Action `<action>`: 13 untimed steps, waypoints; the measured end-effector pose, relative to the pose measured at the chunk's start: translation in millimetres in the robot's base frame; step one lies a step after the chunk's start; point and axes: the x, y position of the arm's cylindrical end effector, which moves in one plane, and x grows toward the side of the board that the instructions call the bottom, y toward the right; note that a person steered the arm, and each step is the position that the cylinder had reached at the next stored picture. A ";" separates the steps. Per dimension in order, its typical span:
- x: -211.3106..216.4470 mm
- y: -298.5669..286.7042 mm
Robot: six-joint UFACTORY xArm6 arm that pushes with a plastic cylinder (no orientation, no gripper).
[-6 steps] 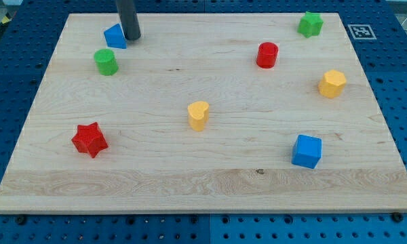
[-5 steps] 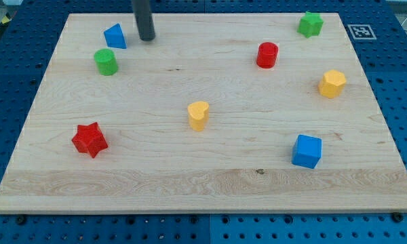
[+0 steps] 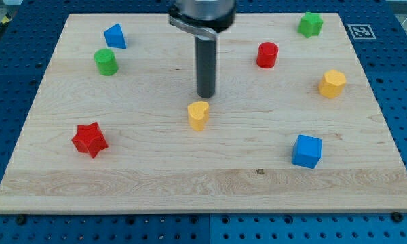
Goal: Push the yellow heart towards the center left of the board
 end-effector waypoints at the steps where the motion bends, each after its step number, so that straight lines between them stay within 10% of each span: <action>1: 22.8 36.3; 4: 67.6 -12.4; 13: 1.9 -143.1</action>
